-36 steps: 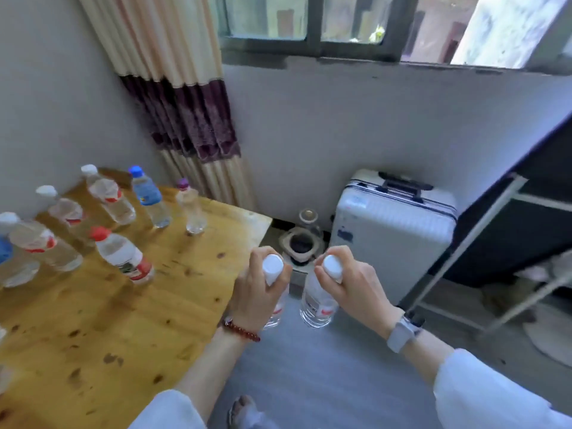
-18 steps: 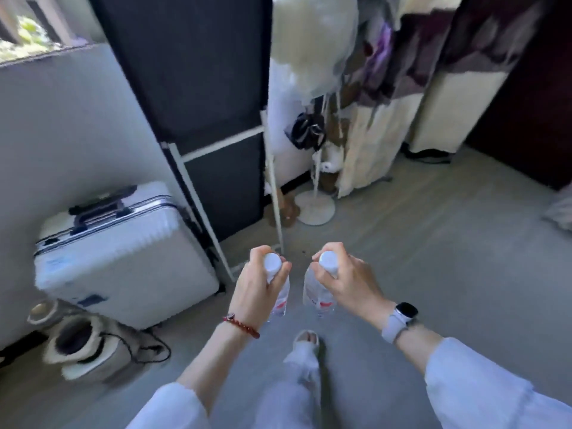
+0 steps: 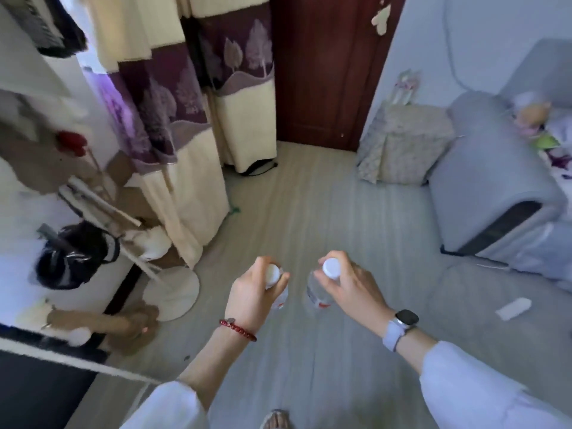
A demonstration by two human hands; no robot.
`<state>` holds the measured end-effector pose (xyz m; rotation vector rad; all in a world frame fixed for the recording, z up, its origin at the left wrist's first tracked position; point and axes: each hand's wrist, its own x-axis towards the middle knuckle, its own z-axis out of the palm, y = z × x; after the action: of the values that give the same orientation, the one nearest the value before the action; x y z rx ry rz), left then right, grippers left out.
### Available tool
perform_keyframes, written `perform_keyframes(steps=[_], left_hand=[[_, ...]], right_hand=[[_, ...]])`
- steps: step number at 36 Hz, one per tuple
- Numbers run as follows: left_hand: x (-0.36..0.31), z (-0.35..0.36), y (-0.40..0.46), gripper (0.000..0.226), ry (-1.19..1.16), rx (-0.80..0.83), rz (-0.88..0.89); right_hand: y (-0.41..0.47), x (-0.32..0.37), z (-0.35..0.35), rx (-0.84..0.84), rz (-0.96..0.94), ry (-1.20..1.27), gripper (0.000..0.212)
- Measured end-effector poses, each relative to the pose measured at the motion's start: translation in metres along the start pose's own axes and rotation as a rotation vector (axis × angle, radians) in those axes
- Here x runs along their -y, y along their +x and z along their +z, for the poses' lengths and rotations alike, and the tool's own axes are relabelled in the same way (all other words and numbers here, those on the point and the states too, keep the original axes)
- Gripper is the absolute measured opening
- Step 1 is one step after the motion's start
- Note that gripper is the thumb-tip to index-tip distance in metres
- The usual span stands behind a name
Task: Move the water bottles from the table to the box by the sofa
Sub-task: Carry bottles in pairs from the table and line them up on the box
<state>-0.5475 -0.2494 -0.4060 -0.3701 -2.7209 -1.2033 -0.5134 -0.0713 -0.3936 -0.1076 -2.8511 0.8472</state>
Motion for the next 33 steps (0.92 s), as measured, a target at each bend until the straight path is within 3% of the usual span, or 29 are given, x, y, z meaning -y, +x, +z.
perform_keyframes(steps=[8,12,15,20,24,33], left_hand=[[-0.036,0.132,0.17,0.024,0.145,0.015,0.396],[-0.053,0.211,0.251,0.027,0.248,-0.093,0.597],[-0.074,0.262,0.31,0.028,0.255,-0.065,0.588],[-0.113,0.317,0.407,0.037,0.195,0.073,0.546],[-0.141,0.356,0.486,0.025,0.178,0.147,0.56],[-0.18,0.466,0.664,0.023,0.269,0.435,0.603]], right_hand=[[0.125,-0.125,-0.043,-0.11,0.183,-0.105,0.075],[0.196,-0.203,-0.069,-0.117,0.205,-0.243,0.057],[0.253,-0.252,-0.094,-0.079,0.16,-0.331,0.046],[0.337,-0.322,-0.135,0.047,0.243,-0.204,0.065],[0.407,-0.371,-0.162,0.051,0.283,-0.218,0.039],[0.569,-0.476,-0.189,0.049,0.354,-0.28,0.026]])
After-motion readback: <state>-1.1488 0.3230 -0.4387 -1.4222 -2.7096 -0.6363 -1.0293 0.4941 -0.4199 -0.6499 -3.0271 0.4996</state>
